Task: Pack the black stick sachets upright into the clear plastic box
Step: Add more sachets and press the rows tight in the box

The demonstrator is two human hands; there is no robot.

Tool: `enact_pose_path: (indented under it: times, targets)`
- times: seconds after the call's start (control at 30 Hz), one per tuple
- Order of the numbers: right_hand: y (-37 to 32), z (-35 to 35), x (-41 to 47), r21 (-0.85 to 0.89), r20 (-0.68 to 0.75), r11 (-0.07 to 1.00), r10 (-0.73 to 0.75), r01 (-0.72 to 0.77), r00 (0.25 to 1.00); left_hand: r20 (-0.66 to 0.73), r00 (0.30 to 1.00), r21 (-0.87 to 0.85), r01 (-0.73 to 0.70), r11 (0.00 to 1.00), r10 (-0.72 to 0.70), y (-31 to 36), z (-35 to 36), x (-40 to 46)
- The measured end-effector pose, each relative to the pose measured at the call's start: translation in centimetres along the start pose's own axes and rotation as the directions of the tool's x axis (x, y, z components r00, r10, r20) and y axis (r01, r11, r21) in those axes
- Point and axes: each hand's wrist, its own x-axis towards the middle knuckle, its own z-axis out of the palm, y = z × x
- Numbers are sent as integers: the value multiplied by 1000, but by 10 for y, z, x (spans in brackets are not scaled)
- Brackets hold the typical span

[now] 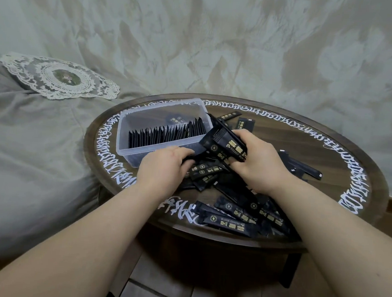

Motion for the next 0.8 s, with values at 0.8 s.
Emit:
enact_pose_path:
  times: [0.8]
  targets:
    - [-94, 95, 150, 623, 157, 686, 361, -376, 919, -109, 783, -71, 609, 790, -613, -113, -32, 69]
